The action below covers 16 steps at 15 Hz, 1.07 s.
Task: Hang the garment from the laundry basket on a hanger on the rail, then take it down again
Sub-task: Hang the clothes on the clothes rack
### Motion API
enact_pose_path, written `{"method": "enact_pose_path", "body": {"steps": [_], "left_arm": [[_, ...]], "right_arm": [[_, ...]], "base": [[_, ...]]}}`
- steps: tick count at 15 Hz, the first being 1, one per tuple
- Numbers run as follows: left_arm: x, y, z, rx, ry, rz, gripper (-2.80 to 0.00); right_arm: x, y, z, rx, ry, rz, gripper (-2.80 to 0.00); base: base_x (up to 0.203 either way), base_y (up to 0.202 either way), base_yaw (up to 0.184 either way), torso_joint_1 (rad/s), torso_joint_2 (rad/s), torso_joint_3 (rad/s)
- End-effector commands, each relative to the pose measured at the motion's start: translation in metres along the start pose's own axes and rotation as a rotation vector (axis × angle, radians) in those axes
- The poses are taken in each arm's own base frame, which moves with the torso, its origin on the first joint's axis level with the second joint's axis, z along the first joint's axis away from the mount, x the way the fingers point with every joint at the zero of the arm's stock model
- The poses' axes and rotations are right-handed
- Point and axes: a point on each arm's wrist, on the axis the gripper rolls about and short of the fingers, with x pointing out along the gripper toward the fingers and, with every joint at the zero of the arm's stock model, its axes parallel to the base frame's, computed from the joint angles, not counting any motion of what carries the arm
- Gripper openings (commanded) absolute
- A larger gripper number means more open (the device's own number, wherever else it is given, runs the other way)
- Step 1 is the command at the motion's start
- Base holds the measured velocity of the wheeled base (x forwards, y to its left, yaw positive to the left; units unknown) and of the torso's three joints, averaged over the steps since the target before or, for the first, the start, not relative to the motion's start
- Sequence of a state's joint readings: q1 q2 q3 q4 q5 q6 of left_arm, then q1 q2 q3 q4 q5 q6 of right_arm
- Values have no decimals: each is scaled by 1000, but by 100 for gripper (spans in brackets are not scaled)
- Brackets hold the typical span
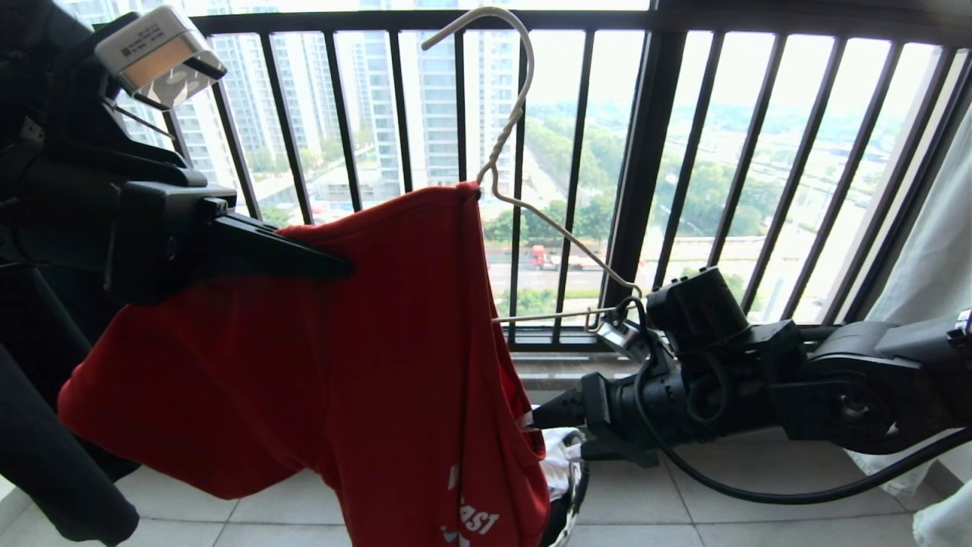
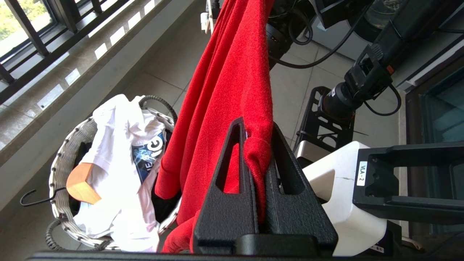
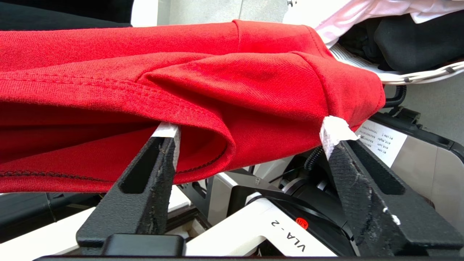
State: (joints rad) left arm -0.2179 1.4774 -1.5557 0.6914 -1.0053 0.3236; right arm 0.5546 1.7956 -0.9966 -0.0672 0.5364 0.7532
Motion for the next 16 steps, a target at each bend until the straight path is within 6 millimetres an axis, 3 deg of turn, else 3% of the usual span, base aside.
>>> {"method": "enact_pose_path", "body": {"steps": [1,13,16], "left_arm": [[0,0,0,-1,0,-6,-280],[-1,-1,0,4,-3,-5,-280],[-2,-2,0,6,-5,-3,-280]], "right_arm": [[2,0,1,3,5,2,-280],[0,-1,0,11,0,-10,-280],[-13,-4,2,23,-42,-24,-280]], "base": [[0,0,0,0,0,0],[0,0,0,0,0,0],[0,0,0,0,0,0]]}}
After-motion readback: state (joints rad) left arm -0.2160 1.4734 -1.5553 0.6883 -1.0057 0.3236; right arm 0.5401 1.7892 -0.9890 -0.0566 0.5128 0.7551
